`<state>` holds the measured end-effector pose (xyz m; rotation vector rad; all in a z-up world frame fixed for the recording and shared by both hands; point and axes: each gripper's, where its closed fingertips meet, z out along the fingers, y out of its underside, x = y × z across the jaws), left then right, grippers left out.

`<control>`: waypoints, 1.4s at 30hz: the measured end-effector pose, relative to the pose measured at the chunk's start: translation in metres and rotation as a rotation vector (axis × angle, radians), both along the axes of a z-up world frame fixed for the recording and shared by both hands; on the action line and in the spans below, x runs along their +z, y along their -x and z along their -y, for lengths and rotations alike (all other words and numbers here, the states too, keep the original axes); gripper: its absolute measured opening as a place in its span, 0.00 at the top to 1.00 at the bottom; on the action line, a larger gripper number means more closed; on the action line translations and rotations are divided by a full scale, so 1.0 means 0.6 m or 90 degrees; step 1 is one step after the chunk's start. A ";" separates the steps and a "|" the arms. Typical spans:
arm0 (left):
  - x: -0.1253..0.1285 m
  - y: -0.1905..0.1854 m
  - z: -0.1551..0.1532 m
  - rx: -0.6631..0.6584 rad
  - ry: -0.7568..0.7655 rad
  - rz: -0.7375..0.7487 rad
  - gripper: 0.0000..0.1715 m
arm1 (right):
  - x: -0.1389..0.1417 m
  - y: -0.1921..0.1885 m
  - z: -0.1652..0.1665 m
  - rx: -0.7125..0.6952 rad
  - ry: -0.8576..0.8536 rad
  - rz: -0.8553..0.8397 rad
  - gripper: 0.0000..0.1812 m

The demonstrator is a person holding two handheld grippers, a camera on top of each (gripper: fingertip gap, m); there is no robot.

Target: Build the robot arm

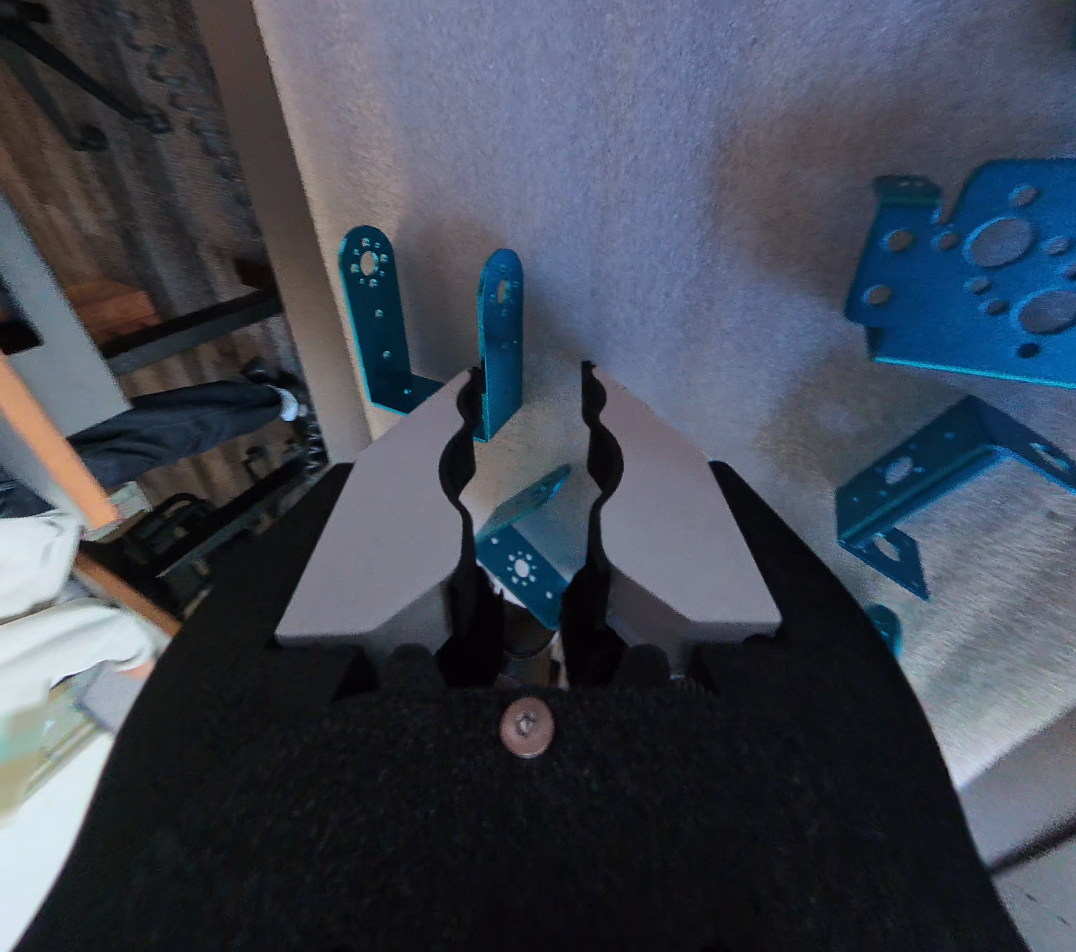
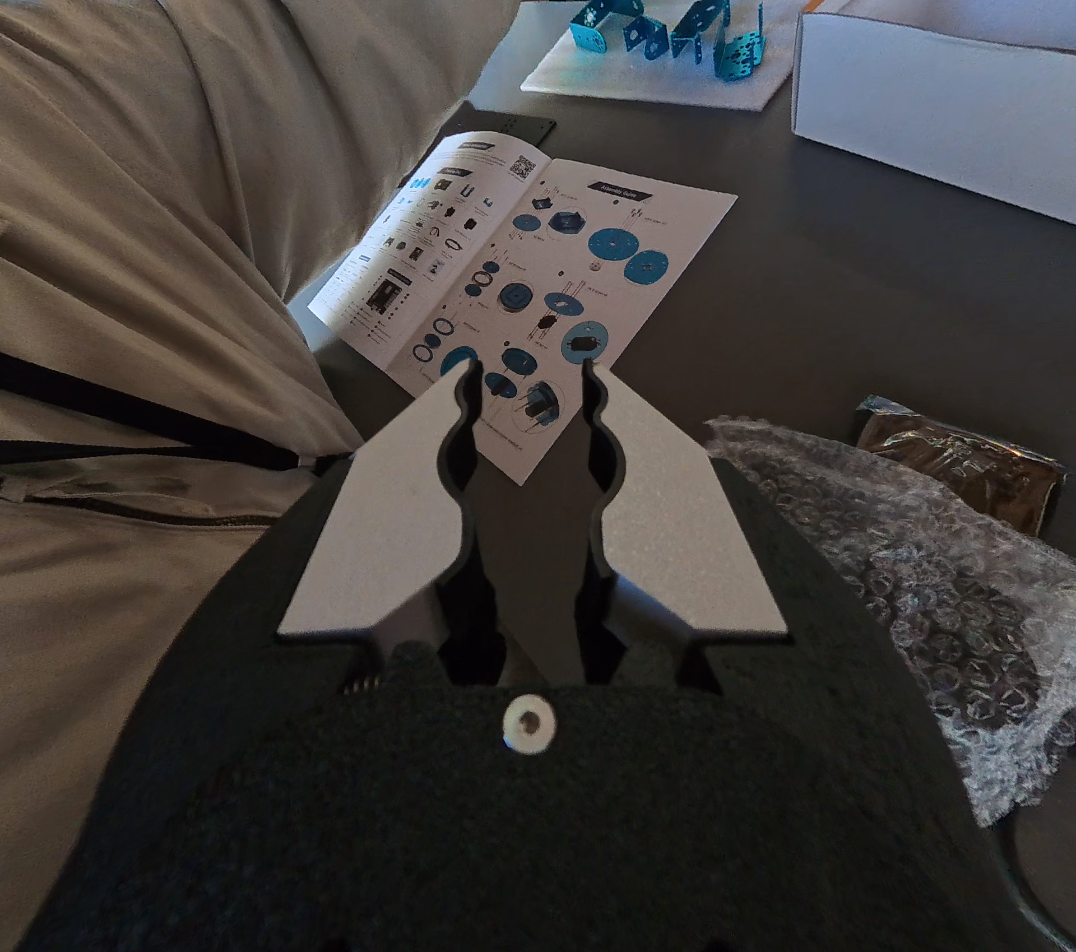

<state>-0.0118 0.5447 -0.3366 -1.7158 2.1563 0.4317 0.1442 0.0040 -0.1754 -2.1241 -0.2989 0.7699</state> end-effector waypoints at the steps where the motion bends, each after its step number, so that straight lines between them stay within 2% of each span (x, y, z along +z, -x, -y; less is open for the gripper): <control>1: 0.001 0.001 0.005 0.012 0.022 0.002 0.80 | 0.003 -0.002 -0.001 0.002 -0.002 -0.005 0.82; 5: 0.020 -0.002 0.018 0.049 0.082 0.050 0.77 | 0.029 -0.029 -0.014 -0.004 -0.029 0.012 0.82; 10: 0.105 -0.041 0.057 0.094 0.156 0.258 0.77 | 0.069 -0.118 -0.072 -0.055 -0.089 0.071 0.81; 12: 0.149 -0.052 0.090 0.130 0.185 0.352 0.77 | 0.063 -0.175 -0.111 -0.095 -0.111 0.129 0.81; 15: 0.215 -0.059 0.172 0.171 0.255 0.489 0.77 | 0.042 -0.260 -0.174 -0.154 -0.143 0.186 0.81; 19: 0.262 -0.020 0.257 0.261 0.269 0.593 0.77 | -0.003 -0.348 -0.247 -0.207 -0.162 0.205 0.81; 22: 0.259 0.022 0.311 0.336 0.296 0.622 0.77 | -0.036 -0.384 -0.281 -0.233 -0.173 0.199 0.82; 27: 0.231 0.073 0.373 0.405 0.342 0.662 0.77 | -0.058 -0.384 -0.290 -0.224 -0.180 0.177 0.82; 32: 0.190 0.112 0.387 0.461 0.258 0.666 0.77 | -0.060 -0.388 -0.298 -0.222 -0.199 0.169 0.81; 36: 0.161 0.120 0.411 0.500 0.218 0.650 0.77 | -0.076 -0.378 -0.306 -0.200 -0.177 0.137 0.80; 42: 0.122 0.115 0.449 0.523 0.178 0.594 0.77 | -0.092 -0.384 -0.314 -0.176 -0.153 0.173 0.80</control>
